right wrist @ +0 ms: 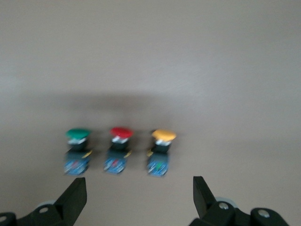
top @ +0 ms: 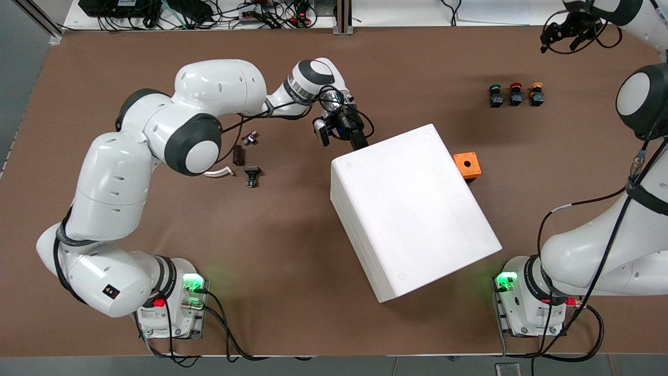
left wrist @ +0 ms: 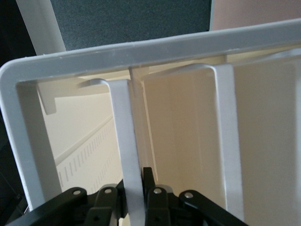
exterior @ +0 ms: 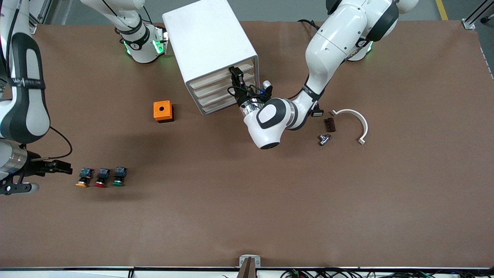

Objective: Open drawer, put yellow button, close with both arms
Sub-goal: 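Pull the drawer open with the left gripper while the right gripper reaches buttons, then grasp the yellow button with the right gripper and lift it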

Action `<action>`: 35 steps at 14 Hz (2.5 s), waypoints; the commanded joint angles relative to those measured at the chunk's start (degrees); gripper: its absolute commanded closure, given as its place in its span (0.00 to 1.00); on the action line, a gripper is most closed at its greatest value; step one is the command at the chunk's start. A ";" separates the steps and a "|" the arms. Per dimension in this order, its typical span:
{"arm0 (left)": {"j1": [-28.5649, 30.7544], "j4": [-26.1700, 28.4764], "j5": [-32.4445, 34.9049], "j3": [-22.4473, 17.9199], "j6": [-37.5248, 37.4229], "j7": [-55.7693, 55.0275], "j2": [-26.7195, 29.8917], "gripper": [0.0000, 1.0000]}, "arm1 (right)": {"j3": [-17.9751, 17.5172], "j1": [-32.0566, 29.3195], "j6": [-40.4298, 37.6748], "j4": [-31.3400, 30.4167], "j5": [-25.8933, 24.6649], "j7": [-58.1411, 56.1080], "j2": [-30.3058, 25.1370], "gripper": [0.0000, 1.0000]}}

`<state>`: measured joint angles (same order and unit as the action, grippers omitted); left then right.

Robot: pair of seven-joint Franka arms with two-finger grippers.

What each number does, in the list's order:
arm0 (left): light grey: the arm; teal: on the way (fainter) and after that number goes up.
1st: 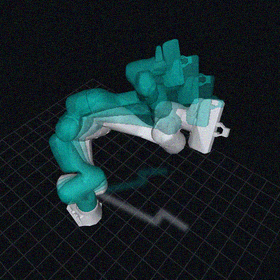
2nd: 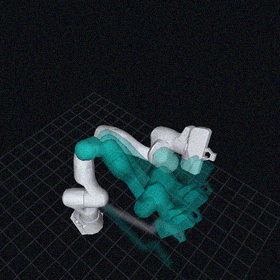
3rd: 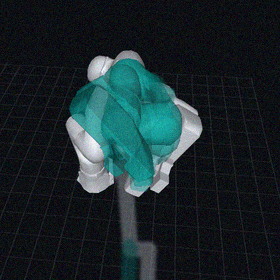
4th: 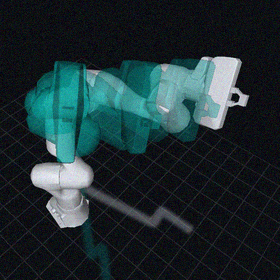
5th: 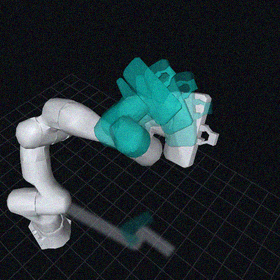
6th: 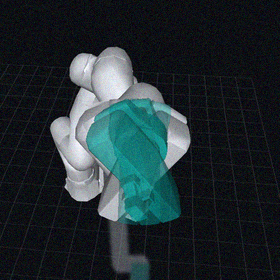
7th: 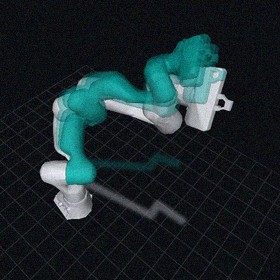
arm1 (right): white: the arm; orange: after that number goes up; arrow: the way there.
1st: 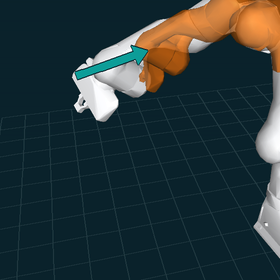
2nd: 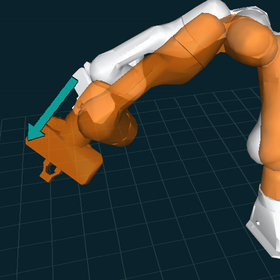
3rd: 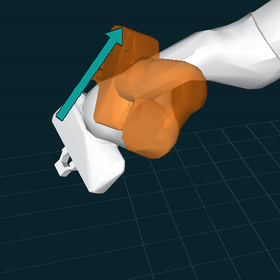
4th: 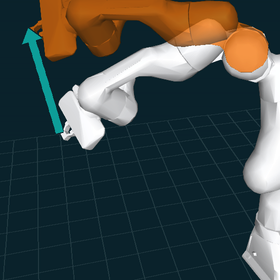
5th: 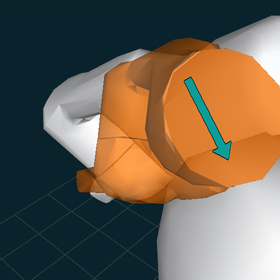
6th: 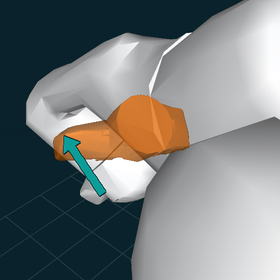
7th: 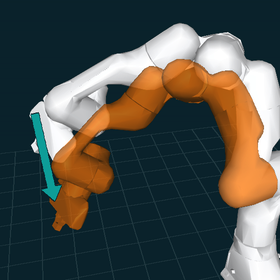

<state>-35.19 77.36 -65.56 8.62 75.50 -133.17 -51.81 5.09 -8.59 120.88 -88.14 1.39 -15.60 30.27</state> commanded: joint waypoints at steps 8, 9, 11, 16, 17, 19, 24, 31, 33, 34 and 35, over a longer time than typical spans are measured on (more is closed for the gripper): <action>7.15 -0.10 -1.24 -0.89 -1.15 0.63 0.66 1.00 | -0.87 -6.35 9.37 -3.35 0.89 1.01 7.44 0.00; 7.68 -0.10 -1.06 -0.89 -1.15 0.72 0.66 1.00 | -0.96 -6.09 10.33 -4.14 0.89 1.01 7.52 0.00; 8.99 -0.19 -0.63 -0.89 -1.15 0.72 0.66 1.00 | -1.22 -5.74 10.87 -5.11 0.98 1.10 8.31 0.00; 11.28 -0.28 -0.45 -0.98 -1.15 0.72 0.83 0.99 | -1.57 -4.68 15.86 -8.18 1.86 1.10 9.72 0.00; 11.55 -0.37 -0.27 -0.98 -1.15 0.72 0.83 0.98 | -1.57 -4.59 16.66 -9.06 1.86 1.10 9.72 0.00; 12.25 -0.37 -0.27 -0.98 -1.15 0.81 0.83 0.97 | -1.66 -4.59 16.93 -10.64 2.47 1.10 9.72 0.00; 13.39 -0.37 0.61 -0.98 -1.15 0.81 0.92 0.95 | -1.58 -3.63 16.15 -11.18 3.88 1.10 9.55 0.09; 13.48 -0.63 0.52 -0.36 -1.23 1.60 1.01 0.06 | -1.57 -3.54 15.97 -9.95 3.79 0.40 9.28 1.00; 13.57 -0.72 0.26 -0.19 -1.23 2.47 1.18 0.00 | -1.57 -3.45 15.88 -9.16 3.70 0.31 9.20 1.00; 13.57 -0.72 0.26 -0.01 -1.32 3.35 1.27 0.00 | -1.57 -3.45 15.88 -8.90 3.70 0.40 9.19 1.00; 13.57 -1.07 0.17 -0.01 -1.58 4.84 1.62 0.00 | -1.57 -3.36 15.79 -8.63 3.70 0.40 9.02 1.00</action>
<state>-21.84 76.35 -65.56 8.16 74.63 -130.23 -51.47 3.48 -12.21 137.09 -96.88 4.21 -14.94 40.49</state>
